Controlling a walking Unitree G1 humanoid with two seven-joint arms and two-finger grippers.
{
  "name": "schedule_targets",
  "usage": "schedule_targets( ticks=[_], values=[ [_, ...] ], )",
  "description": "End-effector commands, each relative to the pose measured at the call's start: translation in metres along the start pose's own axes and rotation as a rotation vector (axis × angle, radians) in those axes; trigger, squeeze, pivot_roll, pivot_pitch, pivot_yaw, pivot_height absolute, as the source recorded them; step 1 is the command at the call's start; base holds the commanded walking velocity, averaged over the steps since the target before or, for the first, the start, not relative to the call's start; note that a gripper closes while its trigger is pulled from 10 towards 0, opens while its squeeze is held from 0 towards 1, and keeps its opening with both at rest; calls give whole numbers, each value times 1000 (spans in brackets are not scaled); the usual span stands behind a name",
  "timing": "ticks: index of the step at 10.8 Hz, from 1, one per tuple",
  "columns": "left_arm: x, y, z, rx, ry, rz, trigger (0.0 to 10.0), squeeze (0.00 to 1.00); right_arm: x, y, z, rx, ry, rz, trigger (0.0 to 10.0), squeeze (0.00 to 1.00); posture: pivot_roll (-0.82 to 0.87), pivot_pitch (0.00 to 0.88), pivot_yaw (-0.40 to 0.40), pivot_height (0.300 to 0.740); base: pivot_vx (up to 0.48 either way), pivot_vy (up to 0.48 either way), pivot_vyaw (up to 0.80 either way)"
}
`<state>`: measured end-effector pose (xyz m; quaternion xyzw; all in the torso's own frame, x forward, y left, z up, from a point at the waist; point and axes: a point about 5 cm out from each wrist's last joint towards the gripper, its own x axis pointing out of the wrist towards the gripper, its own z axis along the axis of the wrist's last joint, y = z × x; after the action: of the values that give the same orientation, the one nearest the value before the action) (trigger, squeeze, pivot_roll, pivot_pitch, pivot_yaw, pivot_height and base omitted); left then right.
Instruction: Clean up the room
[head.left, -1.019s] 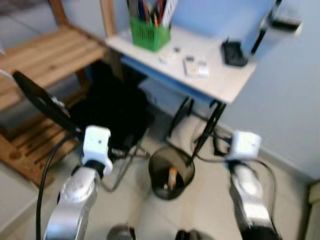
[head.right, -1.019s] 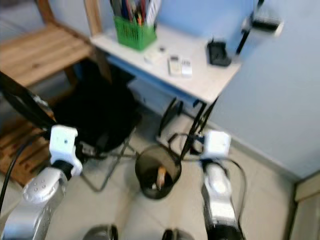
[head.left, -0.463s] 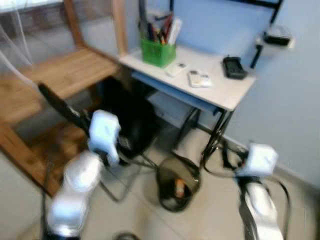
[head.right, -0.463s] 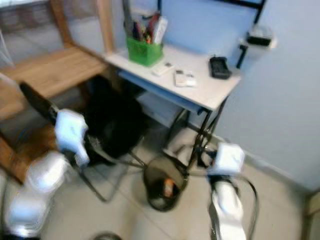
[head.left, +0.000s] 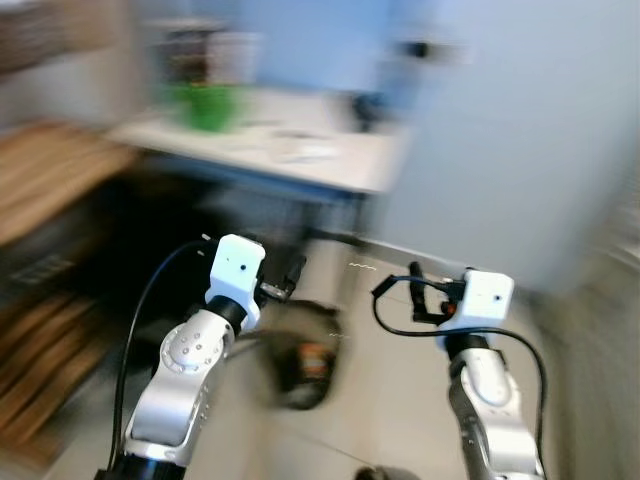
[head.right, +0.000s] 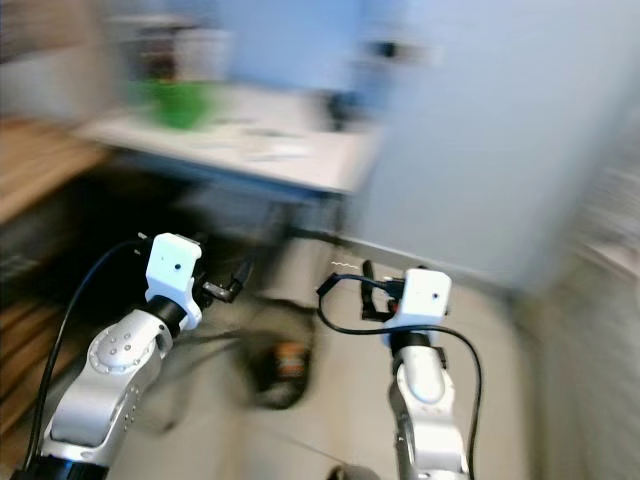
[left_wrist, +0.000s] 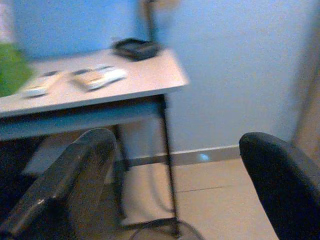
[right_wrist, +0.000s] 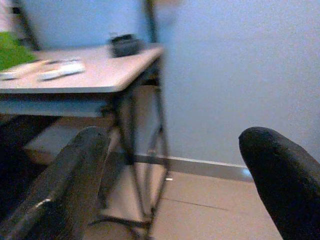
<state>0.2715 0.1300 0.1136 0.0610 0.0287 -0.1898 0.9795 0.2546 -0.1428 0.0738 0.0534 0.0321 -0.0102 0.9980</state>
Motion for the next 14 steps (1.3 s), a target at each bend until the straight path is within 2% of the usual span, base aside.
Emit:
schedule_targets(
  ticks=[1, 2, 3, 7, 9, 11, 13, 14],
  values=[
    [2, 0, 1, 1, -8, -6, 10000, 0, 4, 3, 1, 0, 6, 12, 10000, 0, -6, 0, 25, 740, 251, -405, -775],
    [3, -1, 0, 6, -8, -19, 10000, 0, 5, 2, 0, -2, 9, 9, 10000, 0, -7, 0, 25, 740, 259, -401, -775],
    [7, -6, 0, 1, -8, -47, 10000, 0, 5, -1, -1, -7, 13, 2, 10000, 0, -7, 0, 25, 740, 0, 0, -775],
    [14, -9, -3, 4, 9, -82, 10000, 0, 11, -11, -4, 3, 23, -50, 10000, 0, -12, 0, 32, 740, 0, 0, -775],
    [12, 1, -9, -31, 30, -48, 10000, 0, 11, -14, -6, -5, 23, -71, 10000, 0, -11, 0, 33, 740, 0, 0, -775],
    [-6, 19, -21, -168, 56, 94, 10000, 0, 4, -29, -9, -57, 10, -129, 10000, 0, -13, 0, 32, 740, 0, 0, -775],
    [-29, 27, -31, -166, 97, 180, 10000, 0, -9, -52, -17, -79, 44, -194, 10000, 0, -7, 0, 29, 740, 0, 0, -775],
    [-29, 26, -32, -164, 101, 179, 10000, 0, -15, -58, -21, -87, 60, -205, 10000, 0, -5, 0, 25, 740, 0, 0, -775]
  ],
)
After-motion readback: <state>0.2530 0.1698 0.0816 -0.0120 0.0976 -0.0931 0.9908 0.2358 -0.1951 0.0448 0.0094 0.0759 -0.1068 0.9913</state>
